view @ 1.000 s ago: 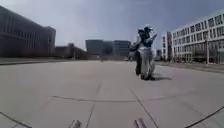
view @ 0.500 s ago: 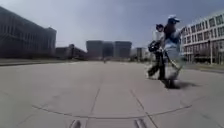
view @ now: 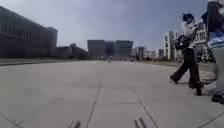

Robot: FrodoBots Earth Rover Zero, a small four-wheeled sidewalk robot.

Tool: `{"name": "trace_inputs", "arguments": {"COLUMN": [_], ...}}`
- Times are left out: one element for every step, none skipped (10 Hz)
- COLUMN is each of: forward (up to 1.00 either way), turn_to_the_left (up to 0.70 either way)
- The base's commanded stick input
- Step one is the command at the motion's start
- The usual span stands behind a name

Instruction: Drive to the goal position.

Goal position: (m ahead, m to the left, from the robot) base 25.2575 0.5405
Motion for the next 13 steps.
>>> {"name": "trace_inputs", "arguments": {"forward": [0.85, 0.85, 0.85, 0.85, 0.85, 0.85, 0.85, 0.85, 0.85, 0.85, 0.85, 0.85, 0.85], "turn_to_the_left": [0.16, 0.02, 0.01, 0.01, 0.01, 0.01, 0.01, 0.01, -0.11, -0.24, -0.27, -0.08, 0.01]}}
